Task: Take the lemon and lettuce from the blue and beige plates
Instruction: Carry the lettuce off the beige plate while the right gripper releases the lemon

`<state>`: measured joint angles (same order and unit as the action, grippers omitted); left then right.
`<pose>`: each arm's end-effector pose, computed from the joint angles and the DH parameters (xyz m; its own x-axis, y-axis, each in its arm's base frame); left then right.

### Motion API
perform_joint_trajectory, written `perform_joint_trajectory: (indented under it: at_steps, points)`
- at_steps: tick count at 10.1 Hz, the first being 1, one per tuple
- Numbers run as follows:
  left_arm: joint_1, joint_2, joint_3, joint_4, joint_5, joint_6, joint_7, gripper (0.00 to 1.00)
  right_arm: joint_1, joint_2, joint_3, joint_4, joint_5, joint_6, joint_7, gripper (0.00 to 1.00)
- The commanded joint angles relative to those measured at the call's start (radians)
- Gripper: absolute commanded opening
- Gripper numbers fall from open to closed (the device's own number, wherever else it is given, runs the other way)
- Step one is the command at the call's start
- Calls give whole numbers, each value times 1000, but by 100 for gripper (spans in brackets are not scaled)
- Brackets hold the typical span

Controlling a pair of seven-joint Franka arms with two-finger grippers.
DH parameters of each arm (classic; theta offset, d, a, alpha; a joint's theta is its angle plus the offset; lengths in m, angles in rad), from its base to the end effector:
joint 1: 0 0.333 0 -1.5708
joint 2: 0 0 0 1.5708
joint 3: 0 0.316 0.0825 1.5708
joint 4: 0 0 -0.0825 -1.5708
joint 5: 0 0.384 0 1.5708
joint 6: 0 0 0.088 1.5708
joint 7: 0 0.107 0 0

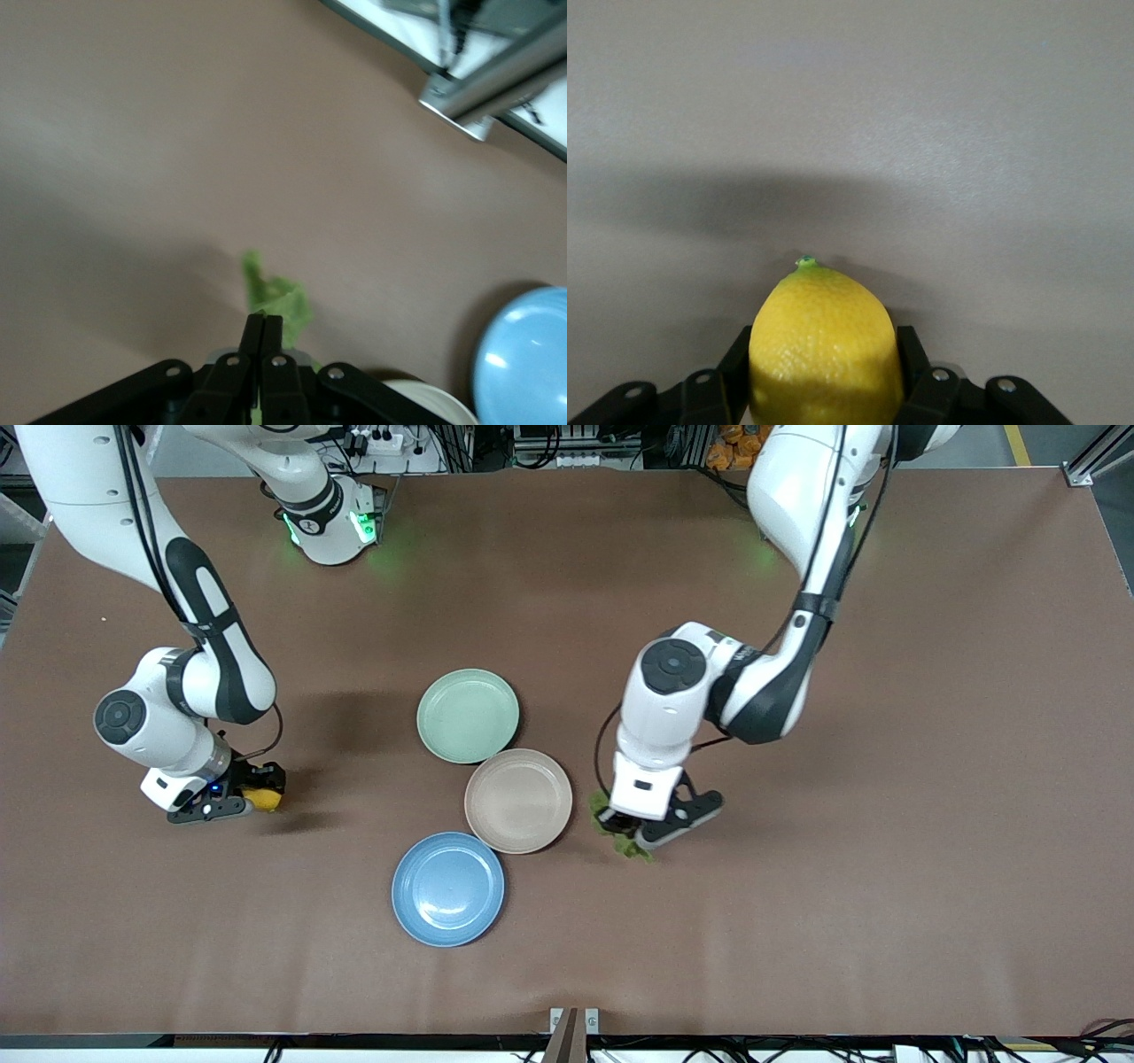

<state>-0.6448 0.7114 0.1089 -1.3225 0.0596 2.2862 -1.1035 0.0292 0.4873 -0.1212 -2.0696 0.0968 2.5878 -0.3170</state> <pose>0.6444 -0.4051 0.3415 0.8470 0.4828 0.2225 0.4552 -0.8749 0.1655 0.5907 -0.0557 0.1968 0.9869 0.1580 0.0336 0.1576 -0.9874 0.0140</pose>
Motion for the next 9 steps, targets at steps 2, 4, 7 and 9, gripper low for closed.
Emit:
perform_joint_trajectory:
  at_steps: [2,4,7,9]
  points:
    - [101,-41,-9,-26,14,-164,184,0,-9,2,15,54,6,-9,-8,100]
    - [166,-47,-12,-26,14,-235,281,0,-6,-24,15,103,7,-73,-10,100]
    - [273,-47,-15,-26,13,-324,459,0,8,-116,15,203,7,-322,1,100]
    - [342,-47,-18,-26,11,-384,589,0,11,-191,15,192,7,-365,10,100]
